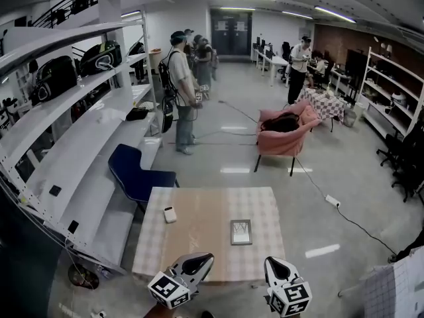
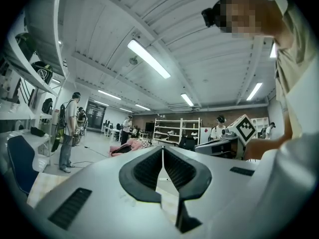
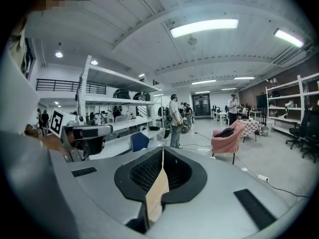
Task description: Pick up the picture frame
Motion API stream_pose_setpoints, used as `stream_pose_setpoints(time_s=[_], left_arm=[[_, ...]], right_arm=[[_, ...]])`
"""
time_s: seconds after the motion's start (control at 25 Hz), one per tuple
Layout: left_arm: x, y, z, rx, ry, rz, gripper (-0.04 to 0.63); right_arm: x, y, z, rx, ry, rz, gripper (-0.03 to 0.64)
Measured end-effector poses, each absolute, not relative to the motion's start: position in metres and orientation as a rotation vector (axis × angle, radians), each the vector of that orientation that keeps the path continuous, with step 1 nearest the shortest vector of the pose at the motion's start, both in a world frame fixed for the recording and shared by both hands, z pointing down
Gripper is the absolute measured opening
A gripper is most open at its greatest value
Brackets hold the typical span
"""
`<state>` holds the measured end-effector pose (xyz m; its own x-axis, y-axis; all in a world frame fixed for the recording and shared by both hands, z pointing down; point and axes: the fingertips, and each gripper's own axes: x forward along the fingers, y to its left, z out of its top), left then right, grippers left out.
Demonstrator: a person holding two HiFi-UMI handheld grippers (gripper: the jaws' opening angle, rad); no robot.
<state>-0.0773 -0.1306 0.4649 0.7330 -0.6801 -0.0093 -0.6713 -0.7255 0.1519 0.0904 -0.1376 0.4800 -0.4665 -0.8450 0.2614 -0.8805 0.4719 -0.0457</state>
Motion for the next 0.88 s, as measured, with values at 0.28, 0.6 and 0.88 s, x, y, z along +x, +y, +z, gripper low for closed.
stream_pose_setpoints(time_s=[0.28, 0.6, 0.88], left_arm=[[-0.097, -0.177, 0.494, 2.751, -1.058, -0.046, 0.023], [-0.099, -0.233, 0.527, 2.679, -1.095, -0.009, 0.023], [-0.083, -0.280, 0.559, 2.598, -1.127, 0.033, 0.023]], right_arm=[[0.064, -0.184, 0.498, 1.498, -2.490, 0.281, 0.028], [0.063, -0.242, 0.526, 1.467, -2.471, 0.322, 0.028], [0.070, -0.294, 0.555, 1.400, -2.463, 0.358, 0.028]])
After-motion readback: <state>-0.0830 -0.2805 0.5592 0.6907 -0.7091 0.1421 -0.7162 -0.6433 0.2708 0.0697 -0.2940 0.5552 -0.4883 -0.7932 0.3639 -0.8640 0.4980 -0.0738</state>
